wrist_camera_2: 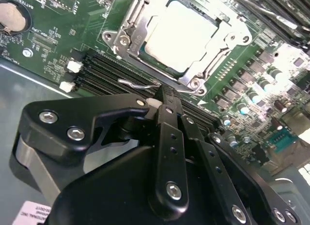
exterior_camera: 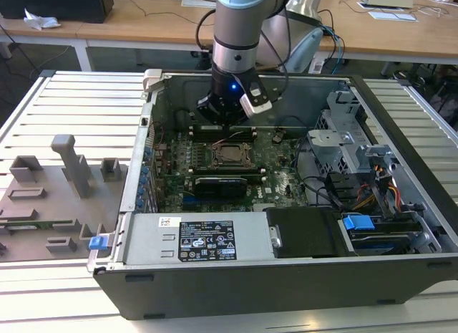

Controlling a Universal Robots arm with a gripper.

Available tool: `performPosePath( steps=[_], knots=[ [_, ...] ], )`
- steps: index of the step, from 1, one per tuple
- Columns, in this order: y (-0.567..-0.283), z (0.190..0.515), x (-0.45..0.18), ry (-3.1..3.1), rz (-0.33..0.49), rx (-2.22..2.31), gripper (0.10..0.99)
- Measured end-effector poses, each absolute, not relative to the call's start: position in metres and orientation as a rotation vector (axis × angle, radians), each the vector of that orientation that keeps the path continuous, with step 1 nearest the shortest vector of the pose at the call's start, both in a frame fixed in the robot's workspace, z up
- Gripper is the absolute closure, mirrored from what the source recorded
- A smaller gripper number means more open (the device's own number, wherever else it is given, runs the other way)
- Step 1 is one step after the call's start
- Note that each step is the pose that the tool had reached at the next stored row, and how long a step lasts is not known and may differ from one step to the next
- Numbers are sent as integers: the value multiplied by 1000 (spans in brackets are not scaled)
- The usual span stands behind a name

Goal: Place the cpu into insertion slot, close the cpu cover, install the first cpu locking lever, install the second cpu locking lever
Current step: 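Install the first cpu locking lever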

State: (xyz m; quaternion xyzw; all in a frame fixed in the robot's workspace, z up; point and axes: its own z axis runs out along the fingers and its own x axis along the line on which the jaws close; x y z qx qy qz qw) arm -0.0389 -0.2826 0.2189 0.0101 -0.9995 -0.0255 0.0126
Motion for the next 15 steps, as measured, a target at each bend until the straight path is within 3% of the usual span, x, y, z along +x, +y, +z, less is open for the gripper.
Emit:
performPosePath(
  steps=[15],
  knots=[
    [-281, 210, -15, -3113, -80, 31, 980]
  ],
)
